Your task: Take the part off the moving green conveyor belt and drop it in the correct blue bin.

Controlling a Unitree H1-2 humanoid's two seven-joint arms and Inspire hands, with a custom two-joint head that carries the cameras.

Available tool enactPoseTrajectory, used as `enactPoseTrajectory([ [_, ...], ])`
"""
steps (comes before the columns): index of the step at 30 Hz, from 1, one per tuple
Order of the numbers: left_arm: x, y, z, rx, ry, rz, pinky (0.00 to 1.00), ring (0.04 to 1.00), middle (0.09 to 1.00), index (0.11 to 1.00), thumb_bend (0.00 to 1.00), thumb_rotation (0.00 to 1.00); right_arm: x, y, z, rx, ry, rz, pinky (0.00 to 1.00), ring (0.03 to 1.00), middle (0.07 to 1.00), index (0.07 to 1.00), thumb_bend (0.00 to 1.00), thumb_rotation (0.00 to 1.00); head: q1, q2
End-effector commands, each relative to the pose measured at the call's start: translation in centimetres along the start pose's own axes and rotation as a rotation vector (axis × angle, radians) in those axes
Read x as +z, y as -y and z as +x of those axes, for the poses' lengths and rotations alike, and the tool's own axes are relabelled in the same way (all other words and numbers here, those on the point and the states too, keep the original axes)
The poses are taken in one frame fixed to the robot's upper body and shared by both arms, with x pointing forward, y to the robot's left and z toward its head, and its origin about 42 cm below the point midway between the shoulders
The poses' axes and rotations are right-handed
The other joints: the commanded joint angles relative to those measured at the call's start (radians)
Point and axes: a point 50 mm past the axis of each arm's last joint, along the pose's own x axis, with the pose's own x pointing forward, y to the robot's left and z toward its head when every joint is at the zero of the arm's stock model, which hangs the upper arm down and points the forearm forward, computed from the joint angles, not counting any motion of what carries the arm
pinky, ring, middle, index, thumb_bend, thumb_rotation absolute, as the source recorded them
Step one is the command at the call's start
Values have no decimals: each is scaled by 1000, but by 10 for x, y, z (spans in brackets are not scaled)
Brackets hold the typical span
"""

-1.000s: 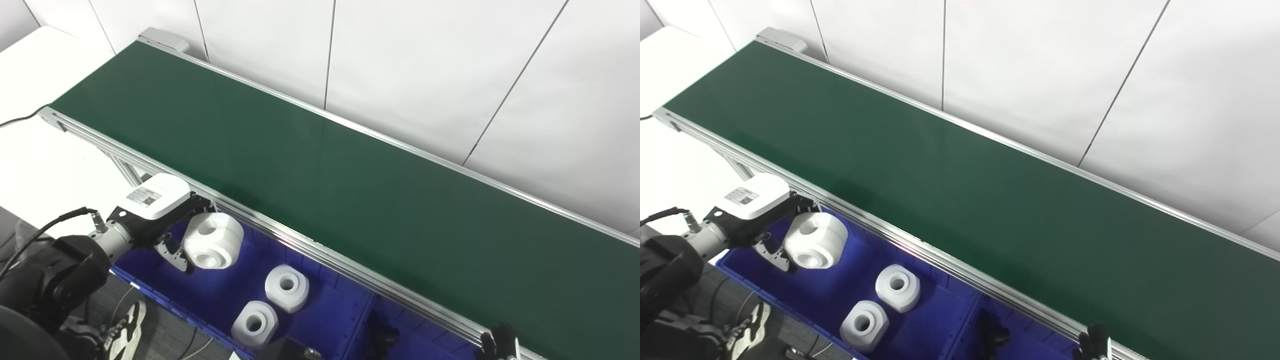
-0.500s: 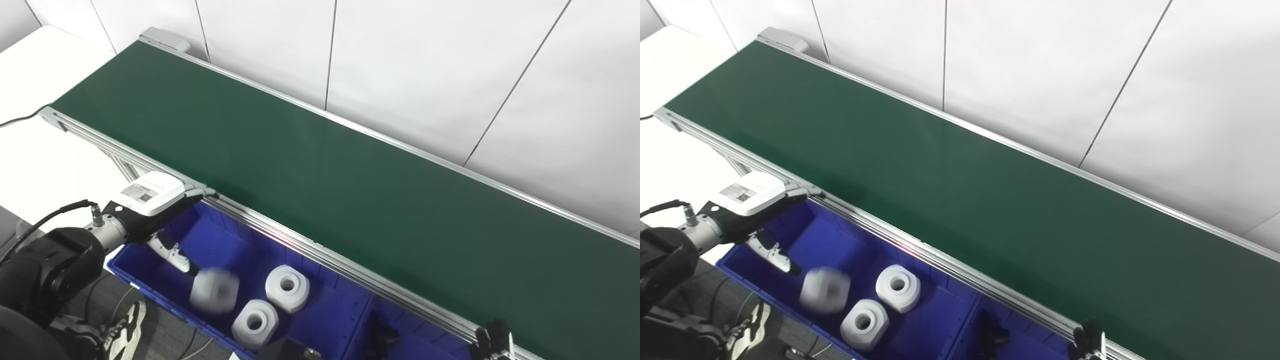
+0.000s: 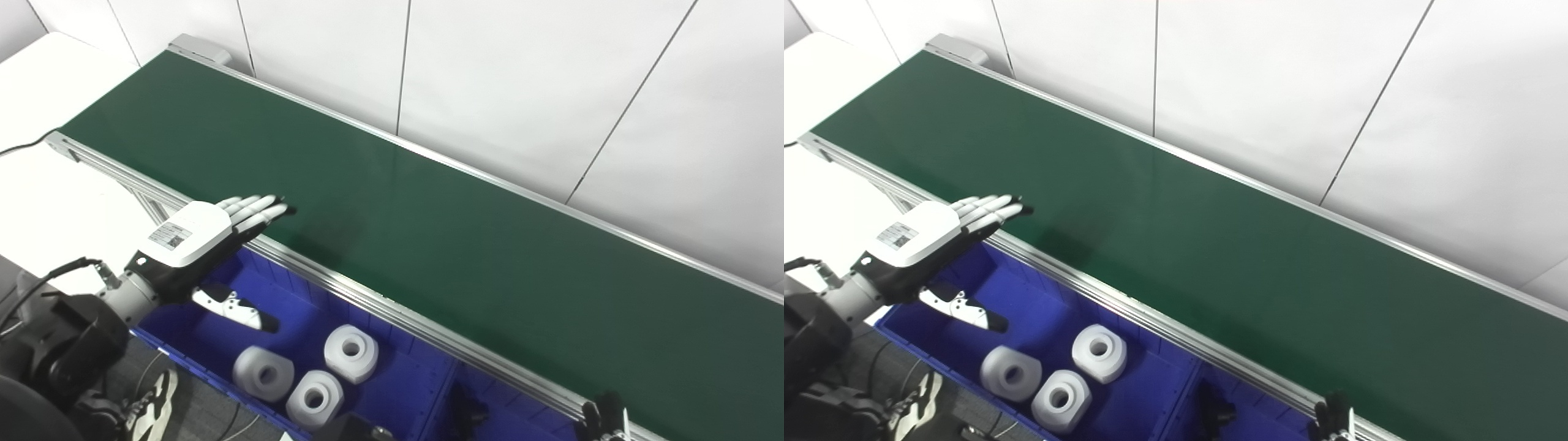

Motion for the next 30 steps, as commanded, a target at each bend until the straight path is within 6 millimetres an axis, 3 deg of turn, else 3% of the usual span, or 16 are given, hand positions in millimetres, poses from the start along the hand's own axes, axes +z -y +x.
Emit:
enactPoseTrajectory([
  [1,23,2,-2,50,56,-142,937,1000,1000,1000,1000,847,7,-9,1,-12,35,-2,1000,1000,1000,1000,866,1000,-82,20],
  [2,31,7,-2,57,67,-195,928,1000,1000,1000,1000,865,7,-11,2,-17,34,-1,1000,1000,1000,1000,868,1000,-94,22],
  [3,39,13,-2,60,74,-261,936,1000,1000,1000,1000,887,8,-16,2,-19,34,4,1000,1000,1000,1000,874,1000,-170,37],
  [4,47,19,-1,60,82,-327,974,1000,1000,1000,1000,914,8,-19,3,-20,36,4,1000,1000,1000,1000,878,1000,-170,37],
  [5,54,24,-1,59,91,-397,992,1000,1000,1000,1000,918,8,-23,4,-21,40,-2,1000,1000,1000,1000,876,1000,-245,50],
  [6,60,30,1,60,98,-464,994,1000,1000,1000,1000,916,9,-25,4,-24,45,-12,1000,1000,1000,1000,875,1000,-245,50],
  [7,65,35,3,65,93,-522,998,1000,1000,1000,1000,902,9,-29,5,-26,51,-21,1000,997,1000,1000,870,1000,-321,60],
  [12,78,70,35,103,56,-894,1000,1000,1000,1000,1000,957,10,-47,11,-37,63,-17,942,942,955,999,876,1000,-508,89],
  [16,88,80,61,60,85,-1020,1000,1000,1000,1000,1000,962,14,-64,20,-59,56,-19,911,922,941,980,878,1000,-662,118],
  [23,89,101,73,-87,105,-976,1000,1000,1000,1000,1000,967,21,-73,33,-99,78,-28,932,932,948,985,810,992,-778,155],
  [30,100,109,84,-95,137,-989,1000,1000,1000,1000,1000,988,18,-66,28,-139,75,-49,919,921,939,978,825,1000,-768,146],
])
